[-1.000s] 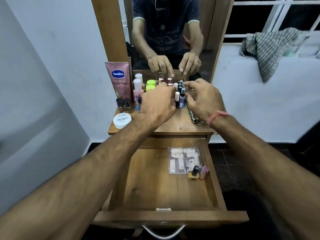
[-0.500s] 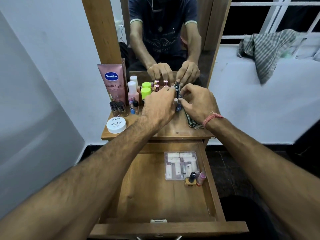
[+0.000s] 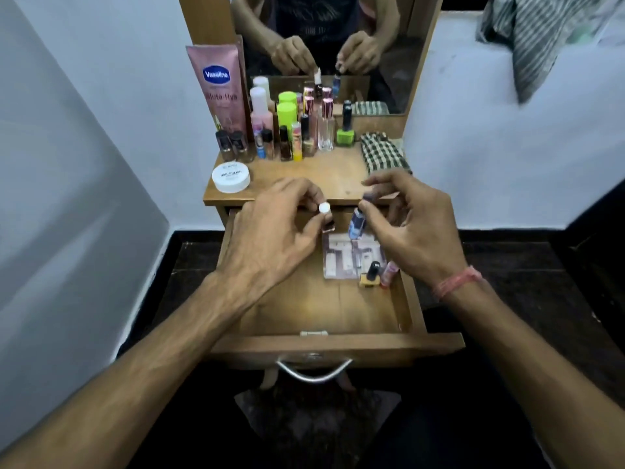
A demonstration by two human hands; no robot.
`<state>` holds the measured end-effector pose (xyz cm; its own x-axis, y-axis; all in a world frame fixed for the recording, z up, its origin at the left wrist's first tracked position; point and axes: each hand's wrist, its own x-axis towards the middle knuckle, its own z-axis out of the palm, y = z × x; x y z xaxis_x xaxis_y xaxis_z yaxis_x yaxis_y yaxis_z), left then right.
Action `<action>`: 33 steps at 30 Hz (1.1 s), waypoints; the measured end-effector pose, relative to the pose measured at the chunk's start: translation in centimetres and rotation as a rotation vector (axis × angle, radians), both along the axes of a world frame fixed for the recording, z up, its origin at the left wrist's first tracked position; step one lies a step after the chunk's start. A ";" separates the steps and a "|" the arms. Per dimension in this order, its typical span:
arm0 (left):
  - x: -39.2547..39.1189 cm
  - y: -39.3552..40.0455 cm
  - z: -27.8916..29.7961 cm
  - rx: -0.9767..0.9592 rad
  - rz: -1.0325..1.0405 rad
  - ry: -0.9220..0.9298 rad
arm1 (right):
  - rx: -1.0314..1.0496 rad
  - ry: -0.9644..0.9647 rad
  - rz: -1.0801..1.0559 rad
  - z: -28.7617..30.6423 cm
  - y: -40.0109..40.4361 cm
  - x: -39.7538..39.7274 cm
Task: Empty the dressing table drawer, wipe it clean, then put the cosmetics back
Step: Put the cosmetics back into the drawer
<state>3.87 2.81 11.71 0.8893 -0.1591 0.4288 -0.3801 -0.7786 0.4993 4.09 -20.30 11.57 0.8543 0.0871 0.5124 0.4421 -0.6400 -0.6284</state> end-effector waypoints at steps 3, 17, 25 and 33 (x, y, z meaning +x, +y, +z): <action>-1.9 0.2 -1.6 -0.015 0.020 0.093 | -0.088 0.033 0.017 -2.3 0.0 -2.2; -2.7 -1.2 -4.3 0.051 -0.012 0.260 | -0.402 0.134 -0.023 -5.4 0.3 -3.9; -2.7 -1.3 -5.0 0.075 -0.029 0.288 | -0.511 0.073 -0.084 -6.1 0.2 -3.4; -2.2 -2.5 -5.7 0.120 -0.052 0.349 | -0.521 0.093 -0.098 -6.3 -0.1 -3.5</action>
<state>1.68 0.32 5.97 0.9682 -0.2383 0.0763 -0.2431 -0.8238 0.5121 0.58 -20.36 5.29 0.9112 0.2268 0.3440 0.3218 -0.9131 -0.2505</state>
